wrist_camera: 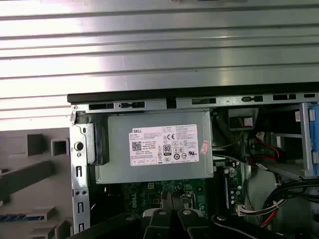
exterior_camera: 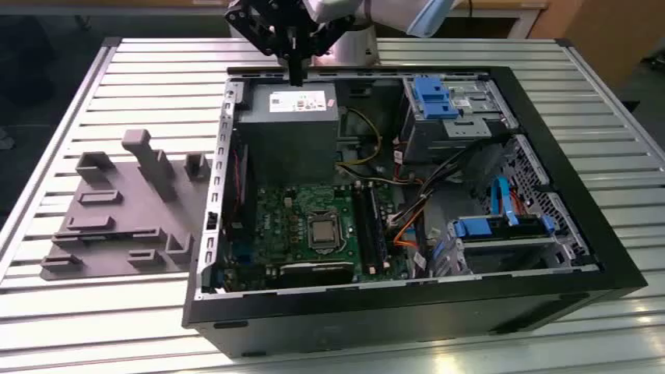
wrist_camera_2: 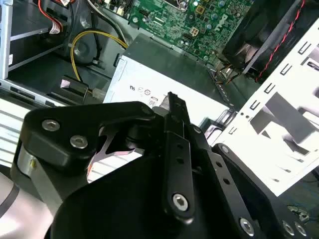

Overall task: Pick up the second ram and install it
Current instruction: 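Reach for the second ram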

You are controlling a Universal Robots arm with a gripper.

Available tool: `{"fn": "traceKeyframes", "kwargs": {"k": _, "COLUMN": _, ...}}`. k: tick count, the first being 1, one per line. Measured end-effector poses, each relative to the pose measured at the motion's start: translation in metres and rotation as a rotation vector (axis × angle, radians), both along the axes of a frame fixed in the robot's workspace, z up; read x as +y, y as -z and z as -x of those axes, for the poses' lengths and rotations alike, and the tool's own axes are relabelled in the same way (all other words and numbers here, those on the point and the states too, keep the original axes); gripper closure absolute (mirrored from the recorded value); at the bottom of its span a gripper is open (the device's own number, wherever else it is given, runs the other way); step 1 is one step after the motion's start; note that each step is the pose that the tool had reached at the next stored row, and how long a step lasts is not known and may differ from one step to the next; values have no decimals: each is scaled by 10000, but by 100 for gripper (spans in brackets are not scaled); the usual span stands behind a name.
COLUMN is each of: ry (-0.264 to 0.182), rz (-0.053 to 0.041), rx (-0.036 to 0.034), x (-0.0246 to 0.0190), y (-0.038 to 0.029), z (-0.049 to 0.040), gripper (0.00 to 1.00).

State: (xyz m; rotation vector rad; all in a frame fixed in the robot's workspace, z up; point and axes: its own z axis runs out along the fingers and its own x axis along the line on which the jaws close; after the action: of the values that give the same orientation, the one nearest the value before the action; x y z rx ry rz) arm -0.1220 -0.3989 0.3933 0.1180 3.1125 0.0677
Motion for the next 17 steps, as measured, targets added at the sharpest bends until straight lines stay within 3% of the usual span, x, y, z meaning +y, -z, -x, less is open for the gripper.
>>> {"fn": "traceKeyframes", "kwargs": {"k": 7, "ry": 2, "rz": 1, "rx": 0, "x": 0, "y": -1, "z": 8, "gripper": 89}}
{"fn": "traceKeyframes", "kwargs": {"k": 17, "ry": 0, "rz": 0, "rx": 0, "x": 0, "y": 0, "z": 93, "gripper": 89}}
